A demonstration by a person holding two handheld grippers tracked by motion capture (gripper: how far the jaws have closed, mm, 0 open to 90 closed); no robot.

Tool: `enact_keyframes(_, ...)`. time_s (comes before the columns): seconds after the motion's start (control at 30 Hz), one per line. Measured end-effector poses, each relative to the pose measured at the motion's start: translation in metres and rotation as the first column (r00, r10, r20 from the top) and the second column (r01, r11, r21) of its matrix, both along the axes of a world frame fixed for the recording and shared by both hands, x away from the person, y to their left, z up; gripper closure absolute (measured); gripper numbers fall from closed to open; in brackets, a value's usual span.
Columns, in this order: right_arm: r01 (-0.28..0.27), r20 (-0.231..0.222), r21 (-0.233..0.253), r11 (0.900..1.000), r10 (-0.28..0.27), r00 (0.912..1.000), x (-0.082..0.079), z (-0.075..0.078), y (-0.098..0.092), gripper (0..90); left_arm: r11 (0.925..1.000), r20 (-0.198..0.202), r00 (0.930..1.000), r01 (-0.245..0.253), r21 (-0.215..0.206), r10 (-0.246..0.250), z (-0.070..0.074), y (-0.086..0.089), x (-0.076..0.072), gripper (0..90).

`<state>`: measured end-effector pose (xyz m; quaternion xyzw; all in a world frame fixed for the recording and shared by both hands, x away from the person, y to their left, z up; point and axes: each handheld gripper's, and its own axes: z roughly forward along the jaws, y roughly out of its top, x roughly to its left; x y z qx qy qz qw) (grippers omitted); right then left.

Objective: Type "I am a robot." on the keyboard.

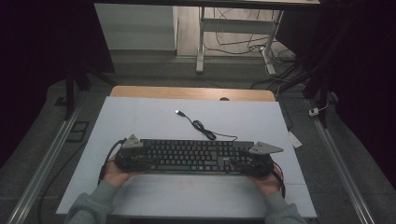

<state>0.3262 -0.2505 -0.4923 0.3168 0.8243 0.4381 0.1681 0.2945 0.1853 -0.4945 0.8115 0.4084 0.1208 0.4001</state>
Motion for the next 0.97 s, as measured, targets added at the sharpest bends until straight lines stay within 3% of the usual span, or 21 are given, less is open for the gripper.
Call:
enact_keyframes(0.23,0.055,0.008,-0.008,0.998,-0.055,0.9985,-0.016,-0.002,-0.034,45.9,0.9998,0.004,0.9999,-0.016,-0.013,0.016,-0.003,0.009,-0.014,35.3)
enact_keyframes(0.47,0.072,0.006,-0.007,0.997,-0.072,0.9974,-0.029,-0.004,-0.060,45.5,0.9993,0.003,0.9994,-0.035,-0.017,0.035,-0.007,0.019,-0.022,35.3)
enact_keyframes(0.97,0.066,0.011,-0.019,0.998,-0.066,0.9978,-0.031,-0.007,-0.063,44.9,0.9990,0.008,0.9991,-0.042,-0.016,0.042,-0.007,0.022,-0.023,35.3)
